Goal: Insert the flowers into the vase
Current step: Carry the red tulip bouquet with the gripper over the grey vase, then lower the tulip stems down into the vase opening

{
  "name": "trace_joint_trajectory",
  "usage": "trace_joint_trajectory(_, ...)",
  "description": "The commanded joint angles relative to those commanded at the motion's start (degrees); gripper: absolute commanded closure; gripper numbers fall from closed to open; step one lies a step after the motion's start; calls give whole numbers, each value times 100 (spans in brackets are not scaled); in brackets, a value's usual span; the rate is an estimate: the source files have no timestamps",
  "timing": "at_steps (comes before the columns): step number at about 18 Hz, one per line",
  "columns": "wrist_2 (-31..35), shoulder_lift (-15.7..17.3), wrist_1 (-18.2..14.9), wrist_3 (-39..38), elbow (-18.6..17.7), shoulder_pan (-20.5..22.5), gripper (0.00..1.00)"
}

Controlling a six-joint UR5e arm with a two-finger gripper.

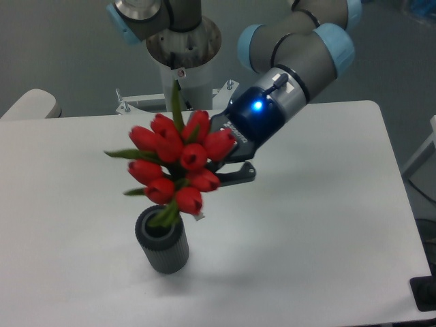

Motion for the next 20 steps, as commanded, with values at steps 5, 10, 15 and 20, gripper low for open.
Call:
trace_joint_trajectory(5, -308, -18, 9, 168, -210, -62, 79)
trace_joint_trajectory(10, -362, 26, 0, 370, -431, -71, 79)
trace_joint_trajectory(15, -362, 44, 9, 371, -606, -62, 78)
trace_joint_trajectory(20, -362, 35, 9, 458, -738, -71, 78)
